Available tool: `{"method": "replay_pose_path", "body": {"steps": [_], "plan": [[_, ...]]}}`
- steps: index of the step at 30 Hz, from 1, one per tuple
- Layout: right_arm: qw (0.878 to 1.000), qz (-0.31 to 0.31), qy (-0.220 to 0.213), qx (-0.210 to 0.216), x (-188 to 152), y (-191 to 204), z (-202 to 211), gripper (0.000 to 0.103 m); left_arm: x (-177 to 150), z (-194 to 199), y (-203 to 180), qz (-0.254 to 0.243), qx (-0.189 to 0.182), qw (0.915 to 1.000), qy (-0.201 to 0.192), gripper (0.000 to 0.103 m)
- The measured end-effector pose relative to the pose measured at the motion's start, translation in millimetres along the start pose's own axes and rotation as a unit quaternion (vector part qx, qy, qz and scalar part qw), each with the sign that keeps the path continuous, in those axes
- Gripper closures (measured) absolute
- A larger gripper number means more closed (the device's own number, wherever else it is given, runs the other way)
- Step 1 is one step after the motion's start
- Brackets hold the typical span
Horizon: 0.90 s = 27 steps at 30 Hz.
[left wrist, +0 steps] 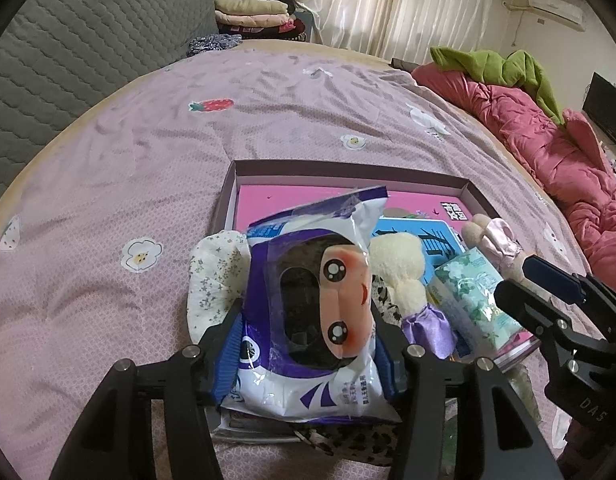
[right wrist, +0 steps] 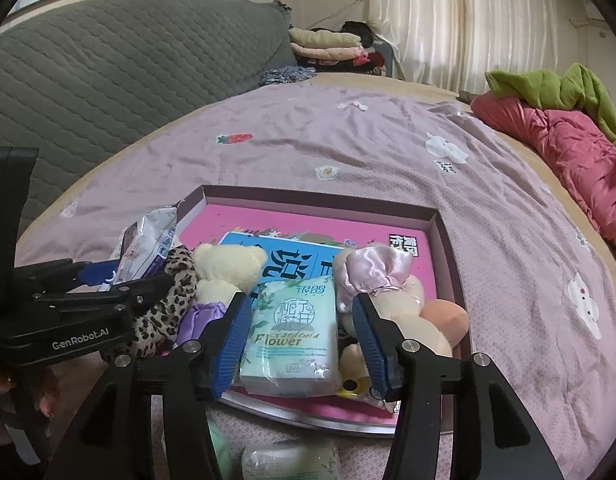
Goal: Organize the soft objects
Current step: 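Lower the wipe pack into the box with the left tool while the right tool opens and withdraws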
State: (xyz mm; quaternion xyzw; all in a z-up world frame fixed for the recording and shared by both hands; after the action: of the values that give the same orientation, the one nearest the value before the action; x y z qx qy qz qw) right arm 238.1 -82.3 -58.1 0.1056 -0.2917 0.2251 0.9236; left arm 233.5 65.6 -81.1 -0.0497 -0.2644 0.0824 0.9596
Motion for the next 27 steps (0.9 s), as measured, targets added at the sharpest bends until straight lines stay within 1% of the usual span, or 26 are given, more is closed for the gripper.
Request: {"method": "replay_pose_path", "body": {"steps": [13, 17, 21, 24, 27], "plan": [[1.0, 0.0, -0.001, -0.006, 1, -3, -1, 0.043, 3, 9, 2, 0.009, -0.014, 0.9998, -0.014, 0.045], [1.0, -0.002, -0.002, -0.009, 0, -6, 0, 0.042, 7, 16, 7, 0.02, -0.029, 0.999, -0.027, 0.044], [1.0, -0.004, -0.005, -0.012, 0, -8, 2, 0.041, 10, 22, 7, 0.02, -0.037, 0.9983, -0.041, 0.043], [1.0, -0.004, -0.01, -0.014, 0, -9, 5, 0.04, 13, 29, 6, 0.017, -0.035, 0.9977, -0.055, 0.043], [1.0, -0.005, -0.015, -0.014, 1, -10, 7, 0.037, 17, 37, 8, 0.019, -0.036, 0.9967, -0.071, 0.043]]}}
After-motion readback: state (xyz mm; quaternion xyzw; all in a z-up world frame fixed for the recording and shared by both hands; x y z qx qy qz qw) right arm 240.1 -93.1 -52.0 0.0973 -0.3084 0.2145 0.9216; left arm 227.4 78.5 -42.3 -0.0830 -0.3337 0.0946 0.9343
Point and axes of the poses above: each gripper's, at about its wrist camera, not at the fingertips, and z roughly against the way its jaws point, y to its left, x to its top, the point moved 6 cm from there along -z, roughly the way its jaws point, and after that the axes turned 8 degrees about y, right-handed, at the moved point
